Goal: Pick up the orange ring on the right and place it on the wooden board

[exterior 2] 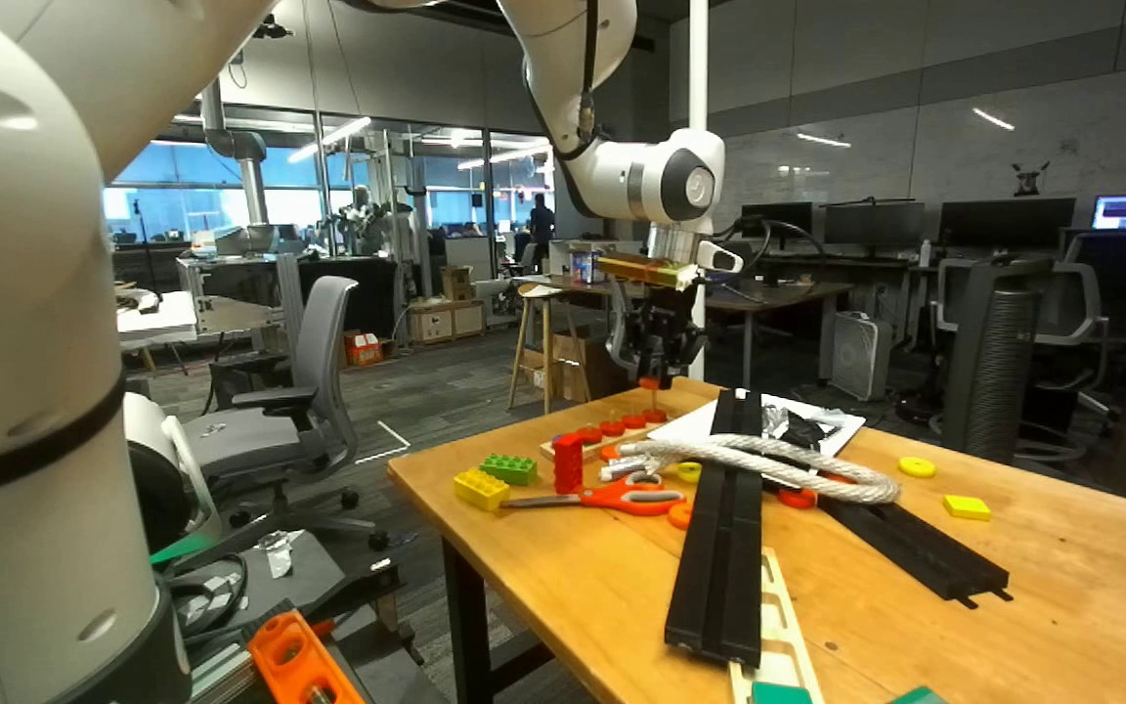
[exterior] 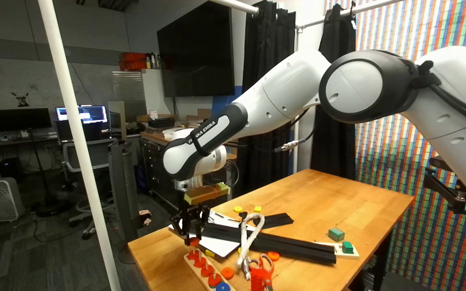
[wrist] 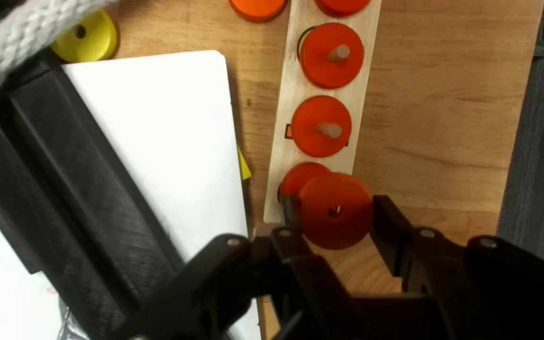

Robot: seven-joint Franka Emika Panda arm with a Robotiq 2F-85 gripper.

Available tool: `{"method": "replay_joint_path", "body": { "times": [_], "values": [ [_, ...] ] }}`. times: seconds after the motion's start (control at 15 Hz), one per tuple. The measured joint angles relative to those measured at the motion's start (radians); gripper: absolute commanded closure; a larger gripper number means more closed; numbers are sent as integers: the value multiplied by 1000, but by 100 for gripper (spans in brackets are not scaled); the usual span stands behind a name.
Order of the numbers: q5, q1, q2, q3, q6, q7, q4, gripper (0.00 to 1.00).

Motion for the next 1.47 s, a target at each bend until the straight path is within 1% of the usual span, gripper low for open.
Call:
{"method": "replay_joint_path", "body": {
  "times": [0.73,1.07,1.47],
  "values": [
    [0,-2,21,-5,-25,9,36,83],
    [5,-2,23,-2,-34,9,37,83],
    [7,-2,56,6,-44,9,37,83]
  ]
}}
